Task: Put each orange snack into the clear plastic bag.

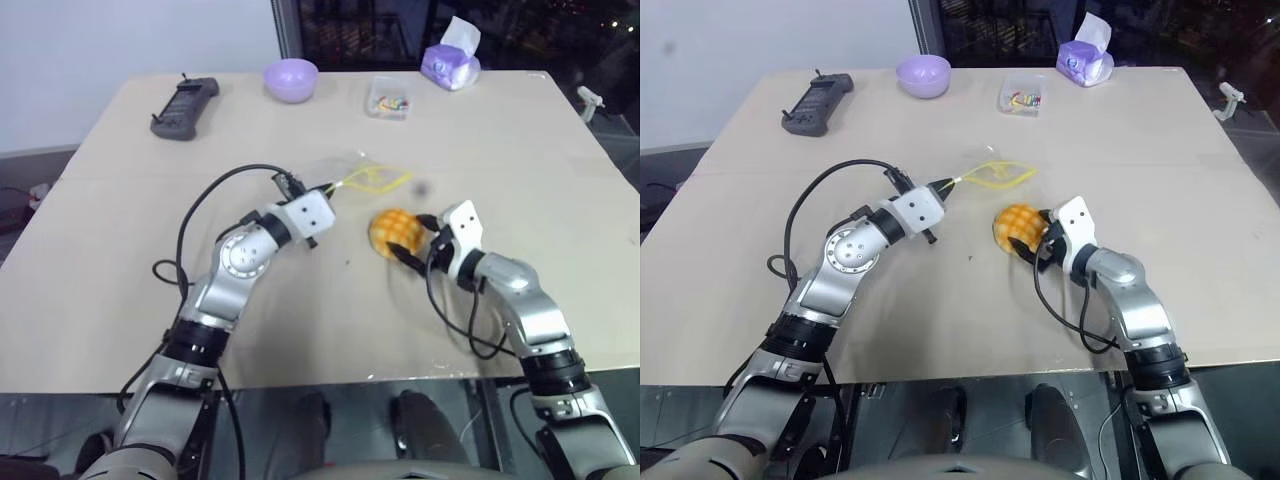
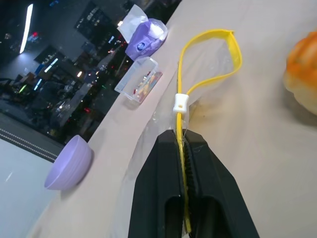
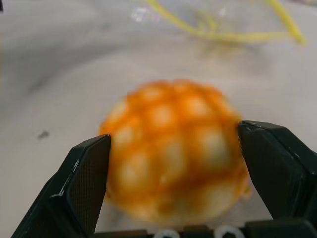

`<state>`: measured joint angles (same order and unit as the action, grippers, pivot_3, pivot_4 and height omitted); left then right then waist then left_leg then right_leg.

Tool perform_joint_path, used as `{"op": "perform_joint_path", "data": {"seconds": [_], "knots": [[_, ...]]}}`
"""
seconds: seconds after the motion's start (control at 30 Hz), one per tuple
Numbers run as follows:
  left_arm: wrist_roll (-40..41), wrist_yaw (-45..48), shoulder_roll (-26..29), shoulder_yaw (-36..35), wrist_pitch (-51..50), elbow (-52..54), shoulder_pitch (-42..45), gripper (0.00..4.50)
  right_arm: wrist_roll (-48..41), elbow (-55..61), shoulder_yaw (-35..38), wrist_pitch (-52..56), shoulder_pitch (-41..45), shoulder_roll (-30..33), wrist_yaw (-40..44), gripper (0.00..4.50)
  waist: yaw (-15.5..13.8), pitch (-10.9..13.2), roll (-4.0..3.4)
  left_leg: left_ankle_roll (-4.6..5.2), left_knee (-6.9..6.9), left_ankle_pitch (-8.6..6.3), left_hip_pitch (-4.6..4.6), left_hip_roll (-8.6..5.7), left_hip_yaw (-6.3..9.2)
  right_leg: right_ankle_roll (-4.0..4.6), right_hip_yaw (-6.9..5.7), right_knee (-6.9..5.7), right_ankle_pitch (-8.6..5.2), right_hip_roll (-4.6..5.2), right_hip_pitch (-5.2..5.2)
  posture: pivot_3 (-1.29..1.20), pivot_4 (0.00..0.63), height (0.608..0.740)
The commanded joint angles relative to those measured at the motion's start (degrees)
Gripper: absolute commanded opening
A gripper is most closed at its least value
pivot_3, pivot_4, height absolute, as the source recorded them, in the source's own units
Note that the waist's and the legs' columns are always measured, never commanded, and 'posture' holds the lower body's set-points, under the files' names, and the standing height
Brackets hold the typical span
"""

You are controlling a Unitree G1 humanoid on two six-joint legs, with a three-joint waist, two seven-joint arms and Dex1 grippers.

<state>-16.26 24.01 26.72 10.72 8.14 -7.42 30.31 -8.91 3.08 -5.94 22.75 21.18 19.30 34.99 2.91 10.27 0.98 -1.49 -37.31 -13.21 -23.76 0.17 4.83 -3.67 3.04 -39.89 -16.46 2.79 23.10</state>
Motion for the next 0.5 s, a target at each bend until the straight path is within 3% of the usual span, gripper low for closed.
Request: {"op": "perform_joint_path", "data": {"seconds": [0.03, 0.17, 0.27, 0.5], "knots": [[0.6, -0.6, -0.1, -1.2, 0.6, 0.8, -0.2, 0.00, -0.1, 1.5, -1.4, 1.7, -1.1, 0.6, 0.8, 4.43, -0.2, 0.0, 0.00, 0.00, 0.00, 0.00, 0.00, 0.00, 0.00, 0.00, 0.00, 0.00, 0.00, 0.00, 0.00, 0.00, 0.150, 0.740], [0.5, -0.6, 0.0, -1.0, 0.8, 0.4, 0.1, 0.00, 1.5, -0.9, -2.8, 1.6, -0.5, 0.5, 0.1, 4.43, -0.4, 0.0, 0.02, 0.00, 0.00, 0.00, 0.00, 0.00, 0.00, 0.00, -0.01, 0.02, 0.00, 0.00, -0.01, 0.00, 0.150, 0.740], [0.5, -0.6, 0.0, -1.0, 0.9, 0.2, 0.2, 0.00, 1.0, -1.8, -2.1, 2.1, 0.1, -0.2, -0.6, 3.67, -0.4, 0.0, 0.03, 0.00, 0.00, 0.00, 0.05, 0.00, 0.00, 0.00, -0.01, 0.02, 0.00, 0.00, -0.06, 0.00, 0.150, 0.740], [0.3, -0.7, -0.2, -0.8, 1.1, -0.1, 0.0, 0.00, 1.6, -2.0, -2.2, 1.2, 0.6, 1.7, 0.8, 0.73, -0.5, 0.0, 0.03, 0.00, -0.02, 0.00, 0.05, 0.01, 0.01, 0.00, -0.02, 0.02, 0.00, -0.01, -0.08, 0.00, 0.150, 0.740]]}}
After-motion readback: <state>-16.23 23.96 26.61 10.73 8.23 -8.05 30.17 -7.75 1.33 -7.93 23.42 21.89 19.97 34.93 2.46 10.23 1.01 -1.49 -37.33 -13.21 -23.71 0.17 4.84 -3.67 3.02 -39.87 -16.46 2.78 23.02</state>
